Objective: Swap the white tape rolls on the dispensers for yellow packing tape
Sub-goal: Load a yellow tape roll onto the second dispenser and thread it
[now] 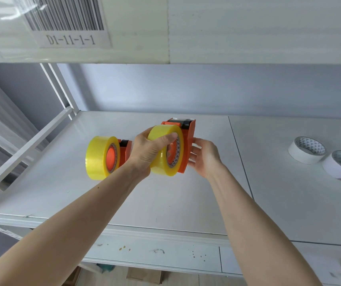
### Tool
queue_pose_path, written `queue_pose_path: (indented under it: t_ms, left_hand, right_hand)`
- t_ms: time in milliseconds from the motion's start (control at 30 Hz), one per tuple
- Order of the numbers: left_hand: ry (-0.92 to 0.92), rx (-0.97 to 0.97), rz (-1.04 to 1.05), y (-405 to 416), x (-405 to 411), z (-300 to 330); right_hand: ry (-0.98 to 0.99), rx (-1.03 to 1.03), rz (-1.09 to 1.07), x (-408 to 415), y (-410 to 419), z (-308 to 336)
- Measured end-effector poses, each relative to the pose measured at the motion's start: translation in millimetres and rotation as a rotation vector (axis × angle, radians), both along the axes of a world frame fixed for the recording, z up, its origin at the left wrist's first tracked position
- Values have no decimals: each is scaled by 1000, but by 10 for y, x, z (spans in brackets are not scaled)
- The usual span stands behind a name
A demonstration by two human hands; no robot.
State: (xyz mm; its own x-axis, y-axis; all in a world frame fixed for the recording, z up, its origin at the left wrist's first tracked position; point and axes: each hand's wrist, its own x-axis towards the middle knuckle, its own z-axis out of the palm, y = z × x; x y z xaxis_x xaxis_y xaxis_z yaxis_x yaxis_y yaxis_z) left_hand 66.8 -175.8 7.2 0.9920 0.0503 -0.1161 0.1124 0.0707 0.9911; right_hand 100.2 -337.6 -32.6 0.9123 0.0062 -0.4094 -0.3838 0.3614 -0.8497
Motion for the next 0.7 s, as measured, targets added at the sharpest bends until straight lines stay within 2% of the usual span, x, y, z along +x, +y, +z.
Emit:
queue_pose_path:
  t_ms: [200,367,500,700]
  left_hand:
    - [222,-3,-5,-198,32,103]
    - [374,41,59,-293,213,98]
    - [407,-17,22,-331,280,60]
    - [375,6,81,-342,346,16]
  right_hand:
    - [9,-294,166,-73,195,75]
    - [88,-262,177,-30,204,82]
    - [136,-213,190,11,195,82]
    - [128,-367,231,90,188,124]
